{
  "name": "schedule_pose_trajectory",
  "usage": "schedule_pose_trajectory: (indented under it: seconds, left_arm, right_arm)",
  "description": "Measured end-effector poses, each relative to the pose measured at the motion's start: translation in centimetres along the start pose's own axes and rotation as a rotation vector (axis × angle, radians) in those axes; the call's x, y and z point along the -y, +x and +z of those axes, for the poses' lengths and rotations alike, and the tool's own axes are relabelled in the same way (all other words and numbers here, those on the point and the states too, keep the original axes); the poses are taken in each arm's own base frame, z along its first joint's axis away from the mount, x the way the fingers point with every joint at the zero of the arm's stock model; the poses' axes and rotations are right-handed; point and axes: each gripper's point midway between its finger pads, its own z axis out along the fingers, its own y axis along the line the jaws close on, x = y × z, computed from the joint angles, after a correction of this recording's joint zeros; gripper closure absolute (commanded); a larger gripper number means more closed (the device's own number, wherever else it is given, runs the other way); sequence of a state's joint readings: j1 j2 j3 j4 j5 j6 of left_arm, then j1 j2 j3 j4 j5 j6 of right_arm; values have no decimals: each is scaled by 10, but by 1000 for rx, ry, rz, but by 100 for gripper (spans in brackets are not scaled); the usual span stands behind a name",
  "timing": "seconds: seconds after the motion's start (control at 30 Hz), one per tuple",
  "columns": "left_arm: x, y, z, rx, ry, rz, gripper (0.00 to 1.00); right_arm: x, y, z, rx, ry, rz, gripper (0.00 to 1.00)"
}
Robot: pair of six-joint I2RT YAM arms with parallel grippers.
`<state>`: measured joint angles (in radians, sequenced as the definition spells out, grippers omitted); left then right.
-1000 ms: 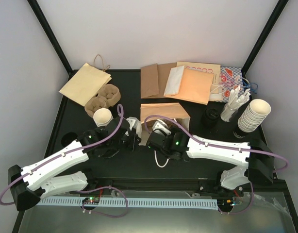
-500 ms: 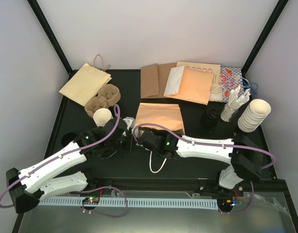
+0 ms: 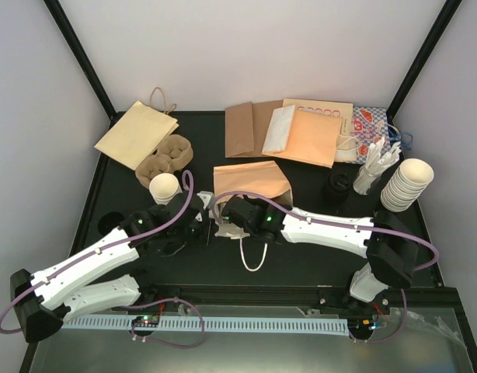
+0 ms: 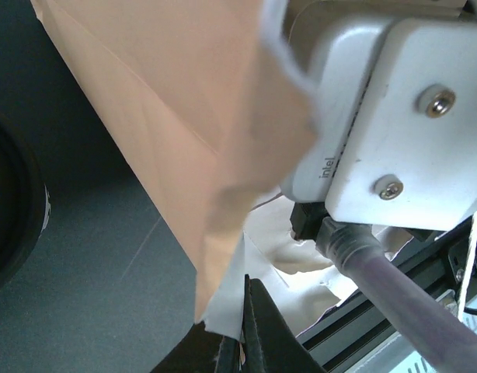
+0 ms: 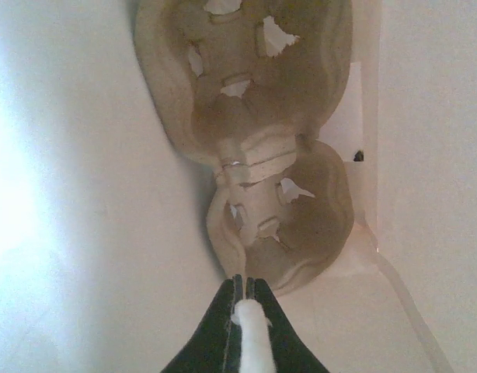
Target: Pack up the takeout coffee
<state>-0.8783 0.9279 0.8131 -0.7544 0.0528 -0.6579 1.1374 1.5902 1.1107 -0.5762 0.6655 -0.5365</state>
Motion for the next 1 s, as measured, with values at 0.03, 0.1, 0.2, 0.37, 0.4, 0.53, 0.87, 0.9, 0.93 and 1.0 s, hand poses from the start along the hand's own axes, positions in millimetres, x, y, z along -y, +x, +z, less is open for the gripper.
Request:
schedule_pose_trajectory:
  seconds: [0.03, 0.1, 0.2, 0.37, 0.4, 0.53, 0.87, 0.9, 0.93, 1.0]
  left_arm:
    - [0, 0, 0, -1, 0, 0, 98]
    - [0, 0, 0, -1, -1, 0, 98]
    - [-1, 2, 0, -2, -1, 0, 98]
    - [-1, 2, -2, -2, 4, 0, 98]
    - [-1, 2, -2, -2, 4, 0, 98]
    - [1, 3, -5, 0, 18, 0, 98]
    - [7, 3, -17, 30, 74, -24, 98]
    - [7, 3, -17, 34, 77, -26, 98]
    - [7, 2, -18, 38, 80, -28, 98]
    - [7, 3, -19, 41, 82, -30, 98]
  right_arm:
    - [0, -1, 0, 3, -3, -11, 99]
    - [0, -1, 0, 4, -2, -33, 99]
    - [8, -5, 0, 12, 40, -55, 99]
    - [31, -15, -3, 59, 159, -33, 99]
    - [34, -17, -4, 73, 176, -27, 99]
    - [36, -15, -4, 107, 225, -34, 99]
    - [14, -5, 10, 109, 211, -73, 99]
    - [10, -4, 11, 115, 200, -77, 99]
    - [6, -4, 11, 122, 186, -84, 99]
    - [0, -6, 11, 139, 160, -91, 99]
